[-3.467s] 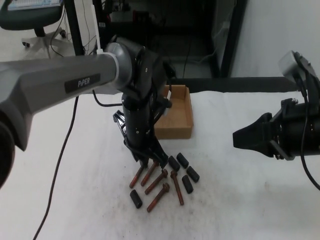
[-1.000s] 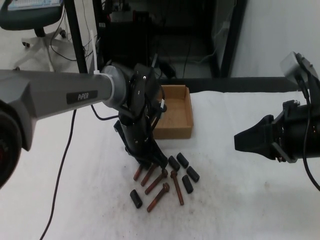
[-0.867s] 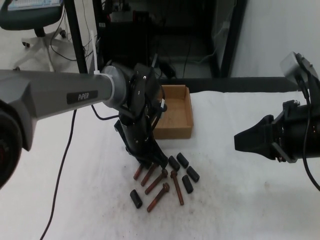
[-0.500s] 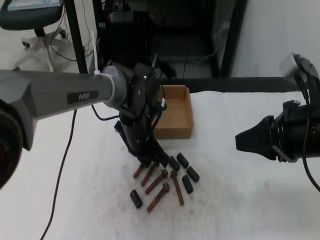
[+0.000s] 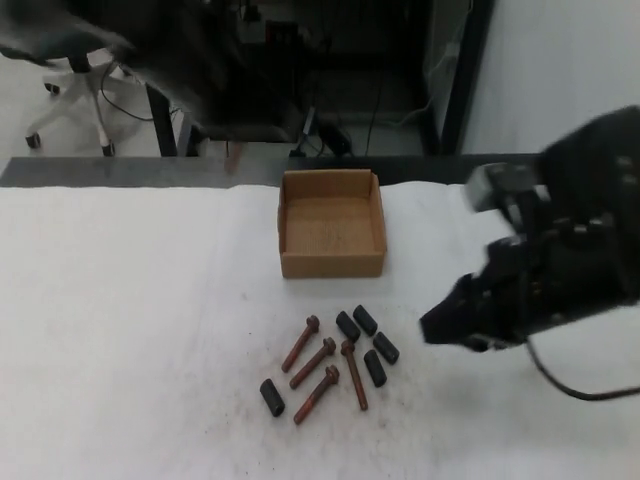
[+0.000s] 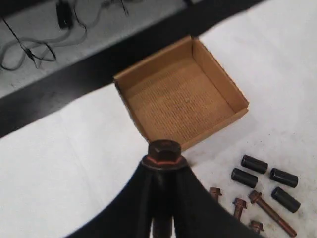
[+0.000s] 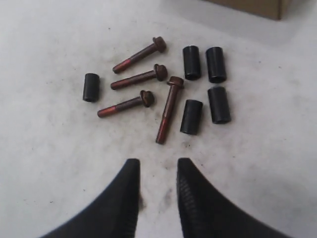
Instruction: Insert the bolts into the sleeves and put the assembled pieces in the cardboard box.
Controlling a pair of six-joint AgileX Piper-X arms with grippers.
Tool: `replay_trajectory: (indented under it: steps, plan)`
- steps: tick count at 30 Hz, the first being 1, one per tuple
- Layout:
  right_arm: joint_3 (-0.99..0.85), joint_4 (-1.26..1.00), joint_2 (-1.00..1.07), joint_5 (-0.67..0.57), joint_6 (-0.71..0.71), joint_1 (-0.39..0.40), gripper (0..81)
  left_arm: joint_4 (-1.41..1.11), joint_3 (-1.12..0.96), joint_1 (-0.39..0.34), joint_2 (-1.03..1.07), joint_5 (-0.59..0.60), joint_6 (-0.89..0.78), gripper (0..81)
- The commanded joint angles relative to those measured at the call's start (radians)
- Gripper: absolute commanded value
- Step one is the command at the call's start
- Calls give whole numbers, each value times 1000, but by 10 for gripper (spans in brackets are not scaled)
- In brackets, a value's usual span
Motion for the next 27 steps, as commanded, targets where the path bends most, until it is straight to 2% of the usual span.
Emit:
replay_trajectory:
  steps: [1,4,6,10,13,16,18,22,27]
  plan:
    - [-80,74,82,57,-80,52,254,6,82,16,-84,2,-11,2]
    - [-176,189,171,141,-178,89,254,-33,220,40,-259,44,-11,2]
    - [-239,254,222,202,-188,99,254,-92,343,53,-372,109,-27,2]
    - [-327,298,271,175,-173,107,254,-258,602,66,-555,254,-102,2]
    - [-372,296,271,141,-167,149,254,-417,769,65,-626,296,-164,2]
    - [-398,283,271,142,-159,214,256,-527,879,65,-646,296,-237,2]
    - [-404,261,271,142,-104,263,265,-569,905,65,-644,289,-244,2]
    - [-404,191,279,145,-50,347,302,-621,906,68,-642,177,-214,2]
    - [-404,125,346,152,12,404,307,-705,906,95,-642,81,-130,2]
